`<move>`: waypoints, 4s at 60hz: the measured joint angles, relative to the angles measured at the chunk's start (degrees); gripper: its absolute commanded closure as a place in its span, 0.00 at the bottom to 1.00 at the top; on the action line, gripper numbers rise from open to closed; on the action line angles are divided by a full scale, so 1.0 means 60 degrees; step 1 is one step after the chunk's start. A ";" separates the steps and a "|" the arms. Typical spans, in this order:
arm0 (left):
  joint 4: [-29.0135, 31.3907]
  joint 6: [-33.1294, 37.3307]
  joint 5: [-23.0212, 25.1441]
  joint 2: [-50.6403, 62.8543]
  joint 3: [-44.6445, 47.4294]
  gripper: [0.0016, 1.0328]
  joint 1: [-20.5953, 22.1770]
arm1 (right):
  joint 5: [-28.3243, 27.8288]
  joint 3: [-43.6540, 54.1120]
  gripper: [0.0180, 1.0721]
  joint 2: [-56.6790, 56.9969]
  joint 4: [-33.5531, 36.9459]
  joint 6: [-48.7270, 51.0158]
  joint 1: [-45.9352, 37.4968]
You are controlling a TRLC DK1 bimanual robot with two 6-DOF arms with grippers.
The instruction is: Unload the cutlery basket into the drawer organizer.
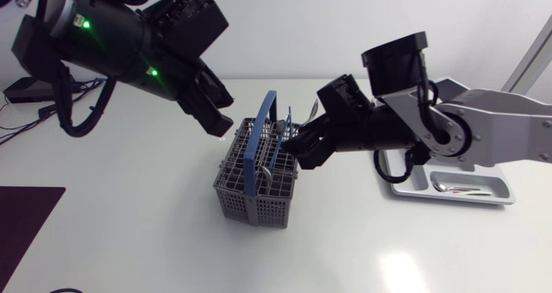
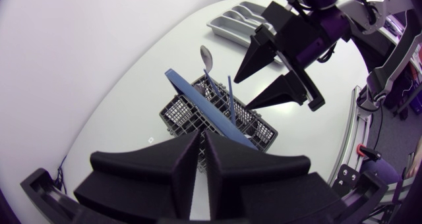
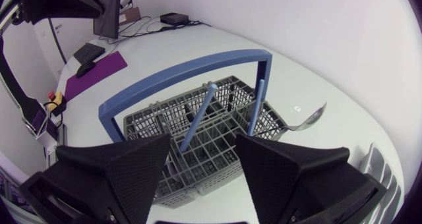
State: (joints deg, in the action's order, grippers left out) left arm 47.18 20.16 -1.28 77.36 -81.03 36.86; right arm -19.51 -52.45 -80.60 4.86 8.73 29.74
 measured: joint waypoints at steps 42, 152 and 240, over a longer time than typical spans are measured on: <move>0.0018 0.0219 0.0255 -0.0455 0.0397 0.86 -0.0270 | -0.0036 -0.0583 0.84 -0.0962 -0.0131 -0.0142 0.0251; 0.0015 0.0211 0.0324 -0.0477 0.0455 0.86 0.0215 | -0.0109 0.1610 0.50 0.1443 -0.0885 -0.0240 -0.0291; -0.0022 0.0211 0.0321 -0.0455 0.0455 0.86 0.0262 | 0.0226 0.0193 0.93 0.1035 0.0226 -0.0430 -0.0408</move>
State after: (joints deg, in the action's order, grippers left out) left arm 47.05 21.43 0.64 74.63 -78.30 38.44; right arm -18.15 -51.29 -74.39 6.22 6.15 27.29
